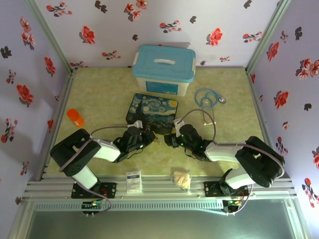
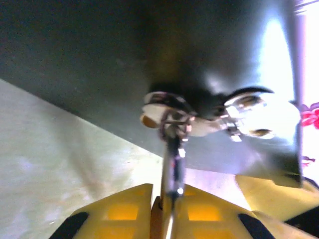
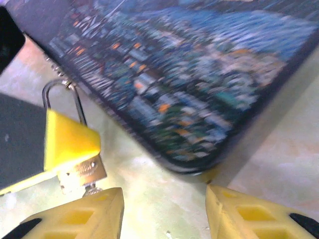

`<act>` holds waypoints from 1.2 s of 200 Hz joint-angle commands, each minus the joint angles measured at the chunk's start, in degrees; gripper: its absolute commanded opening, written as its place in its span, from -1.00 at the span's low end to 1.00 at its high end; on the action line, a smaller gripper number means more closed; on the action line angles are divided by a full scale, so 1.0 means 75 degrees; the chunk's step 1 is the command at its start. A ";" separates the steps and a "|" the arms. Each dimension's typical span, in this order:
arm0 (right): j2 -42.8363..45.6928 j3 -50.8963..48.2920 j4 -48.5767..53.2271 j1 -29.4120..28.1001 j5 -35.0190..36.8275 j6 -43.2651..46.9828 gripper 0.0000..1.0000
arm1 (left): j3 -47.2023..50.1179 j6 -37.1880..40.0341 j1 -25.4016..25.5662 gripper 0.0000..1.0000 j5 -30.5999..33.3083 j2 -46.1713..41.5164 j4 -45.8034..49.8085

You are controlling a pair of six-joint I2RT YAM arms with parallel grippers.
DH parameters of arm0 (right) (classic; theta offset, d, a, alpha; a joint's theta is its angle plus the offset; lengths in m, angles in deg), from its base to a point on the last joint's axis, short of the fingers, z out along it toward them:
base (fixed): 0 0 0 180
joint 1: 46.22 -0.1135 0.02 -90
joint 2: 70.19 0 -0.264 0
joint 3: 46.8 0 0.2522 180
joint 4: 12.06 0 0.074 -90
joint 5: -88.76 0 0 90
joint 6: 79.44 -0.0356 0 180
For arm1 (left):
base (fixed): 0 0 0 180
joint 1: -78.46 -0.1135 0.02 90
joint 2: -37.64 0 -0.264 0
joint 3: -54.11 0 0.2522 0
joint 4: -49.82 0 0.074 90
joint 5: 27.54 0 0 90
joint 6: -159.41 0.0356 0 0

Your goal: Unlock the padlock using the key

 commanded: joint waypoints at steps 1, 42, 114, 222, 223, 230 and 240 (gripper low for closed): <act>-0.0054 -0.0018 -0.0347 0.0058 0.0560 -0.0263 -0.07 | 0.0024 0.0251 -0.0030 -0.96 -0.0251 0.0175 0.0056; -0.0362 0.0258 0.0125 0.0039 0.1327 -0.0513 -0.07 | -0.0006 0.0427 -0.0027 -0.95 -0.0221 0.0152 0.0470; -0.0885 0.0825 0.0952 -0.0091 0.2301 -0.0837 -0.08 | -0.0851 0.1892 -0.0168 -0.73 -0.0167 -0.0260 0.3690; -0.1138 0.1043 0.1268 -0.0101 0.2460 -0.0927 -0.09 | -0.2049 0.3447 0.0179 -0.53 0.1181 -0.0404 0.6777; -0.1141 0.1044 0.1274 -0.0101 0.2460 -0.0927 -0.09 | -0.2055 0.3442 0.0188 -0.53 0.1182 -0.0409 0.6786; -0.1192 0.1071 0.1291 -0.0101 0.2459 -0.0926 -0.09 | -0.2042 0.3419 0.0229 -0.53 0.1202 -0.0413 0.6780; -0.1239 0.1091 0.1303 -0.0118 0.2460 -0.0926 -0.09 | -0.2016 0.3402 0.0281 -0.53 0.1218 -0.0419 0.6782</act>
